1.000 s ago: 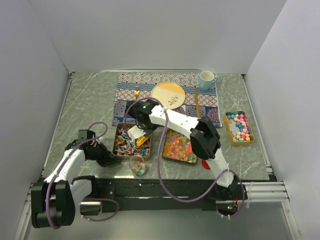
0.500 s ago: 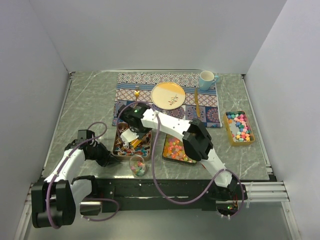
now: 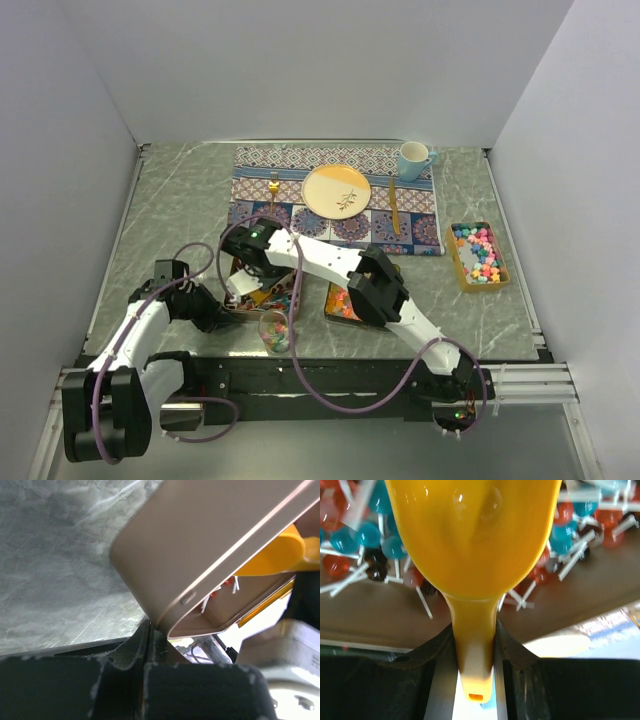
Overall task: Pack the candies
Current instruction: Scoop the fake candies from the storage box.
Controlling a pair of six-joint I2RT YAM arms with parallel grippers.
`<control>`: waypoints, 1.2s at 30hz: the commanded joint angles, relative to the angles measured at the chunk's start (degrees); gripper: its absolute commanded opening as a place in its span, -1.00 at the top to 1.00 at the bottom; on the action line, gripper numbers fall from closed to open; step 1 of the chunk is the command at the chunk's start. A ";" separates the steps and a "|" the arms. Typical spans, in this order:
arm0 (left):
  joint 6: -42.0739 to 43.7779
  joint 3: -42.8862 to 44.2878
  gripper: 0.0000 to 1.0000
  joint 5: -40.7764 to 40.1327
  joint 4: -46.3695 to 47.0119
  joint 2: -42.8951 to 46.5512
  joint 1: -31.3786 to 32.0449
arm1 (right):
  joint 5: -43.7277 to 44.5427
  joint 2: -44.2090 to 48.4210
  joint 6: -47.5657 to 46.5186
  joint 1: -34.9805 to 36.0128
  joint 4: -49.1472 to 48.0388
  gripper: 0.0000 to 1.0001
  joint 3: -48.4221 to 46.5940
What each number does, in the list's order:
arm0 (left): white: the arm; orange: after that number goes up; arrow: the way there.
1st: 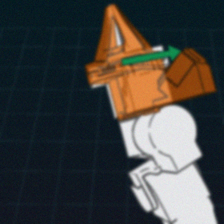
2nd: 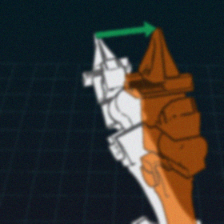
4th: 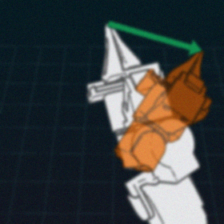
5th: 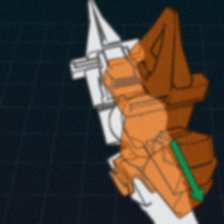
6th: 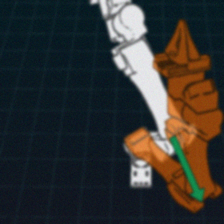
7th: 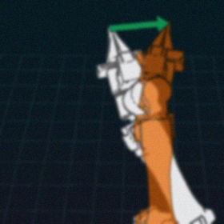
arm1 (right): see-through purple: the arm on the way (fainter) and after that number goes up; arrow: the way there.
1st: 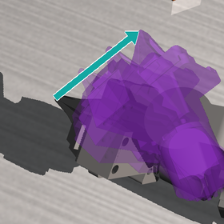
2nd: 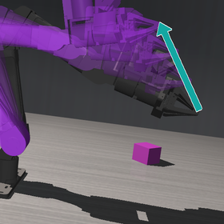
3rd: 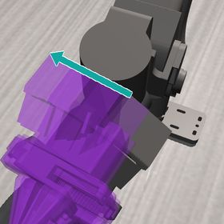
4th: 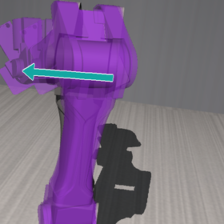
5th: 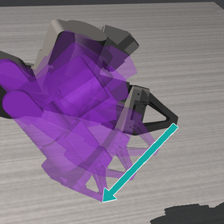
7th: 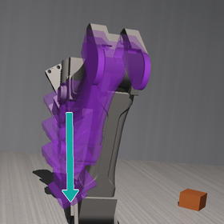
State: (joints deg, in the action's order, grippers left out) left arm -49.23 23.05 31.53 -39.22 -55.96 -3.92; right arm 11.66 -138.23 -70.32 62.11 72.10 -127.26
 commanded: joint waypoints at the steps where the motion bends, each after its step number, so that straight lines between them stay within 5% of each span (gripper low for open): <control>1: 0.19 1.21 0.98 -0.59 0.73 0.95 0.41 | -4.71 -2.39 5.89 0.47 2.26 1.00 -4.58; 16: 2.47 3.23 0.98 -0.85 -0.06 2.96 0.41 | -26.76 3.23 5.38 -4.09 -4.33 1.00 3.68; 24: 13.27 12.79 0.98 3.96 -1.82 3.23 0.32 | -33.81 9.03 2.65 -8.40 -8.62 1.00 12.03; 31: 23.65 21.86 0.24 12.33 -7.10 3.92 -2.31 | -36.70 12.46 5.55 -9.90 -13.90 1.00 15.64; 36: 24.09 25.81 0.16 7.08 -4.72 6.40 -5.65 | -41.01 15.53 8.53 -11.13 -19.87 1.00 19.85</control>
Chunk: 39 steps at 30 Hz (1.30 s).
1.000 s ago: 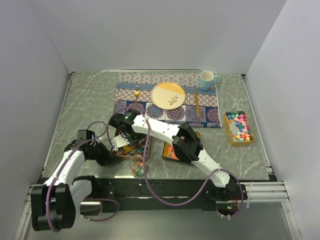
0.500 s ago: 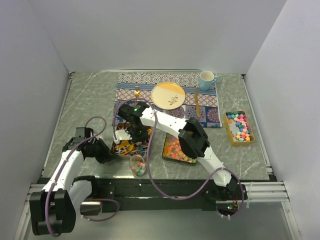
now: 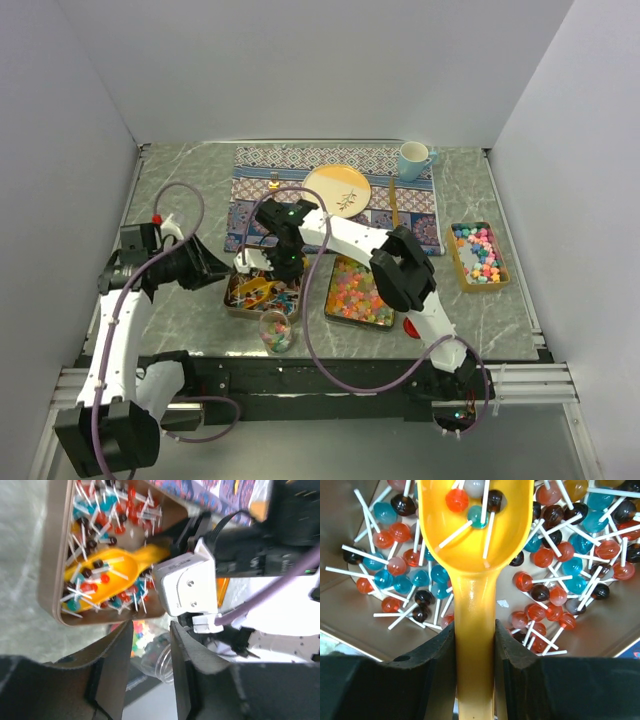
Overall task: Pack the candies
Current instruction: Scoop the fake candies from the storage box.
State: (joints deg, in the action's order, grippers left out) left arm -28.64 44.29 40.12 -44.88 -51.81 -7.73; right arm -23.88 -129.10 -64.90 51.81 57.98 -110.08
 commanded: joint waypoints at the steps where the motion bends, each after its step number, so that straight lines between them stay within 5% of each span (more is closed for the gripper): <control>1: 3.85 5.01 0.16 -2.06 0.76 1.81 -2.03 | -6.52 6.75 3.38 -1.01 -6.73 1.00 3.38; 25: 7.02 9.23 0.05 -8.04 5.15 -6.90 -7.30 | -22.62 21.16 11.72 -10.15 -28.52 1.00 27.71; 35: 3.25 5.91 -0.14 -8.04 12.27 -8.39 -10.29 | -22.26 32.66 13.75 -15.50 -25.38 1.00 24.22; 39: -0.70 2.65 -0.18 -6.72 18.77 -6.55 -10.99 | -22.88 38.82 19.55 -16.57 -30.98 1.00 28.33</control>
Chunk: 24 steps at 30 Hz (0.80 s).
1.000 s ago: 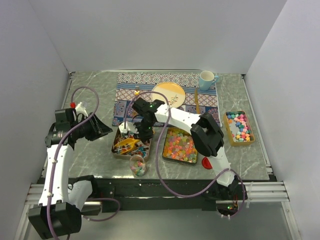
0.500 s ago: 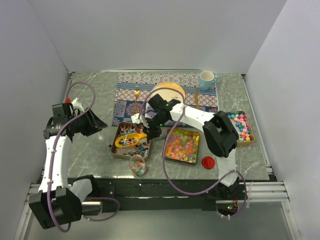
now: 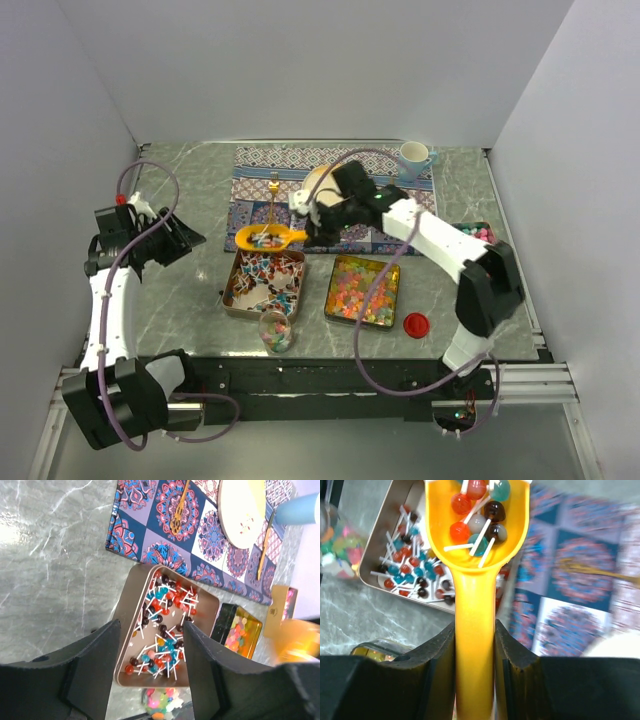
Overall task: Pack the candies
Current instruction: Scoop the fake candies from the storage box, then place the fake candies in the packing bottle.
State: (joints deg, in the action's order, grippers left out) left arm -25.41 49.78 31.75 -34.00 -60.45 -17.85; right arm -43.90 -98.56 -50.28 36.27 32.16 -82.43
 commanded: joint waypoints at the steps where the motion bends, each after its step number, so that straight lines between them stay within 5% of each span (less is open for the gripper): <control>1: -4.47 -3.45 -0.18 1.83 8.94 2.26 -1.14 | -2.34 9.08 5.63 -0.94 -5.79 1.00 2.61; 4: -5.00 -4.43 -0.20 2.09 11.76 2.53 -1.93 | -0.32 10.84 5.20 -0.24 -0.98 1.00 1.06; 11: -3.33 -3.90 -0.24 1.21 13.69 2.00 -2.10 | 9.62 15.77 -17.21 1.08 25.81 1.00 -0.97; 24: -3.95 -9.00 -0.37 0.51 14.66 8.76 -2.72 | 25.78 19.11 -21.35 10.30 36.65 1.00 -0.35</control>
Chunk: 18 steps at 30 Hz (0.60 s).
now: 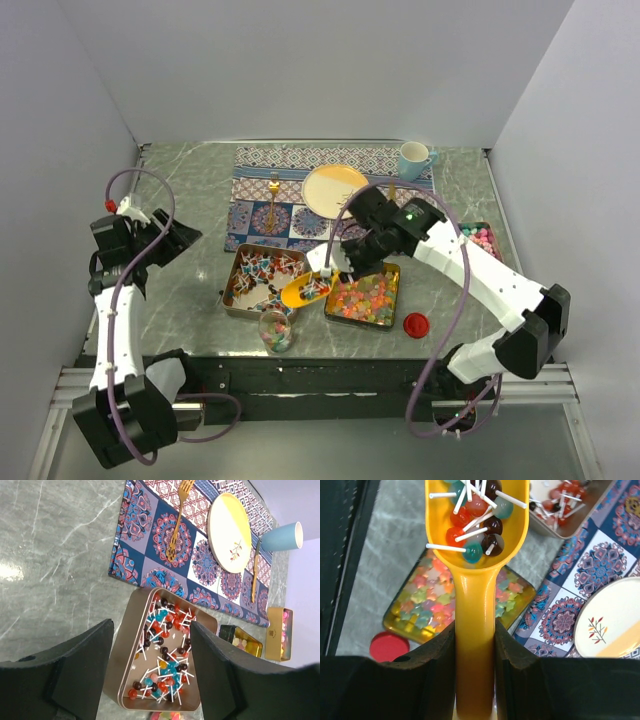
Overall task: Pack the candies
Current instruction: Place the fake candies in the packing bottle.
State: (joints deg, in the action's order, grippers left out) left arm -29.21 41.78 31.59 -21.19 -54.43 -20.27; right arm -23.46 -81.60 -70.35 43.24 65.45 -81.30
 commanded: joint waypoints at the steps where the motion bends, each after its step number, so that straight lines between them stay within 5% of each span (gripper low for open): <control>1: 0.03 -1.43 -0.37 0.49 1.59 3.19 -0.29 | 6.23 1.54 -0.68 4.12 3.54 1.00 -1.76; 18: -0.67 -6.10 -0.42 2.33 2.38 10.66 -0.29 | 14.84 -7.08 4.52 13.79 8.12 1.00 -12.75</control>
State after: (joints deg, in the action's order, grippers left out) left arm -29.34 35.90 32.32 -20.80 -45.71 -20.34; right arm -11.62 -87.48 -66.83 55.24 72.10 -91.26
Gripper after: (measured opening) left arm 0.708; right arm 0.352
